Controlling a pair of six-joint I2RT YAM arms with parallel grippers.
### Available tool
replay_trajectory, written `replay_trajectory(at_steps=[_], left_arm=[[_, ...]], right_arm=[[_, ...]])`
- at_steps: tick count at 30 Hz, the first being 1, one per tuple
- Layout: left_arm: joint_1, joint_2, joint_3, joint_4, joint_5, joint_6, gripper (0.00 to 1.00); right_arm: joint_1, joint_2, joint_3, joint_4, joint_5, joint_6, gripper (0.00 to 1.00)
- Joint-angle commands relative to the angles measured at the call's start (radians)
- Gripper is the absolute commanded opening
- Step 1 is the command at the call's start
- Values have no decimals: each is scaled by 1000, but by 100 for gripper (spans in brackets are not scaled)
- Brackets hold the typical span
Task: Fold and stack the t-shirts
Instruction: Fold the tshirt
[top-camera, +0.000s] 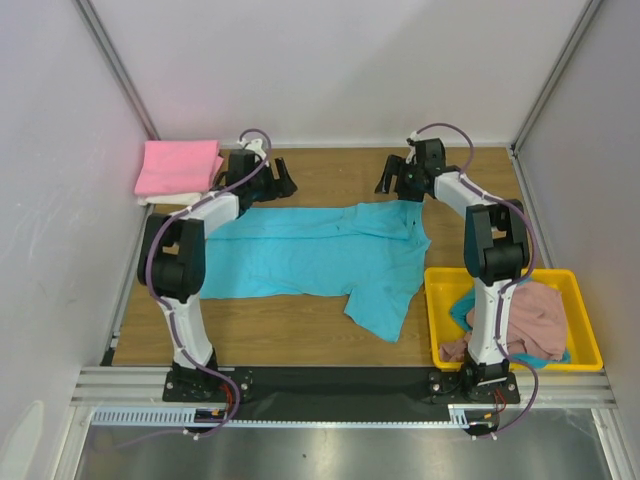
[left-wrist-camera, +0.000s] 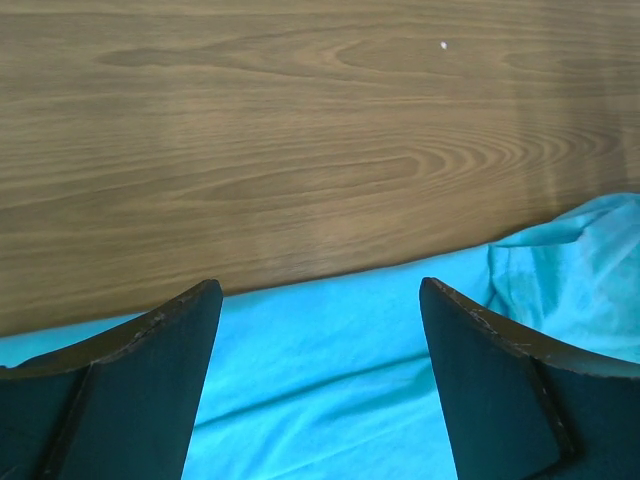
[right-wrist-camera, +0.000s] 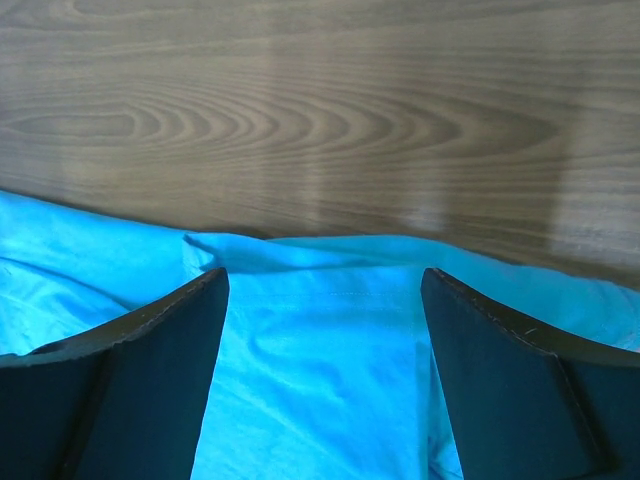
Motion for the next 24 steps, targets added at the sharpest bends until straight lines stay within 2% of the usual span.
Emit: replay_trajectory(at_steps=[1,8,15,24], left_arm=[[-27,35,61,61,70,-37,86],[-52,98,93,93,99,-81,86],[-61,114,107,95,111,-76,86],[-76,198,233,95,183,-90,85]], right_arm=[[-4,0,43,-30,32,-18,84],[-5,9,9,-45,27,-18,75],[-8,23,11,-47,13,-27,61],[-10,47,29,-82,22,-38,64]])
